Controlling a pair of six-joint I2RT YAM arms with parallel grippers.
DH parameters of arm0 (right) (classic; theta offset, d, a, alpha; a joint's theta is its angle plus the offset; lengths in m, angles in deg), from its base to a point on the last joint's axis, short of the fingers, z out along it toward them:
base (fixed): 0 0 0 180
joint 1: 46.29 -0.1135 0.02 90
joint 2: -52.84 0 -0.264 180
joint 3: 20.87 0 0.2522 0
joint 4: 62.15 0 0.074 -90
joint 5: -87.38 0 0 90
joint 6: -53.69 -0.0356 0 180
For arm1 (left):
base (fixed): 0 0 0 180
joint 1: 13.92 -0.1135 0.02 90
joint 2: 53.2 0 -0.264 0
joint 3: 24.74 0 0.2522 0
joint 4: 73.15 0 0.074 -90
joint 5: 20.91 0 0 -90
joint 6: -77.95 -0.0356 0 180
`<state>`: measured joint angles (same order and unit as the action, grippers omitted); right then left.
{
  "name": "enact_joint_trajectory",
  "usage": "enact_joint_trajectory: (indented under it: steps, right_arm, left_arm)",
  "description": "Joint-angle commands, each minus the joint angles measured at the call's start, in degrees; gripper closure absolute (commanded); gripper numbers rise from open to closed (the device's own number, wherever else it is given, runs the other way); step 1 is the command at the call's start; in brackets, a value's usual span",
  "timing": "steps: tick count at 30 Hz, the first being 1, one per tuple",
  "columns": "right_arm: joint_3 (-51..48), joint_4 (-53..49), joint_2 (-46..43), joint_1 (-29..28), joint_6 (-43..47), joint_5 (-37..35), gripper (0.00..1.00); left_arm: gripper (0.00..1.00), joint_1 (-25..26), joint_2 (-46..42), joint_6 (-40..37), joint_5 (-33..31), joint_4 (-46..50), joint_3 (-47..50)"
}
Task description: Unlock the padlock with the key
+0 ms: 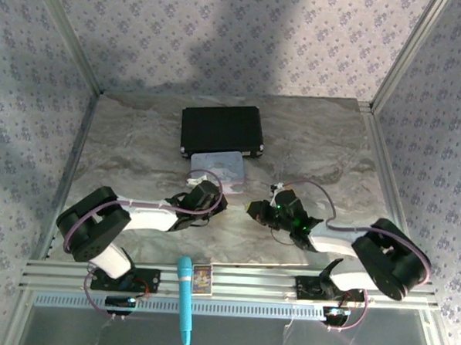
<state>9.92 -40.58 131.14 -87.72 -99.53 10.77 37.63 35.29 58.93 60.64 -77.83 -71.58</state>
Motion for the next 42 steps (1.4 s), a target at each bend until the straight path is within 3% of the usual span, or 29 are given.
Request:
enact_joint_trajectory:
  steps: [1,15,21,42]
  right_arm:
    - [0.6,9.3,3.1,-1.4,-7.0,2.6,1.0]
    - [3.7,19.5,14.9,-2.2,-20.0,8.1,1.0]
    - [3.6,19.5,16.0,-2.0,-19.5,9.1,1.0]
    - [4.0,29.4,19.8,-1.6,-20.6,10.7,1.0]
  left_arm:
    - [0.9,0.6,-2.0,5.9,-2.3,-4.0,0.9]
    - [1.0,0.5,-1.7,17.8,-3.5,-14.0,4.7]
    - [1.0,0.5,-3.9,17.2,-5.8,-11.8,4.7]
    - [1.0,0.5,-3.5,15.8,-4.4,-13.4,4.7]
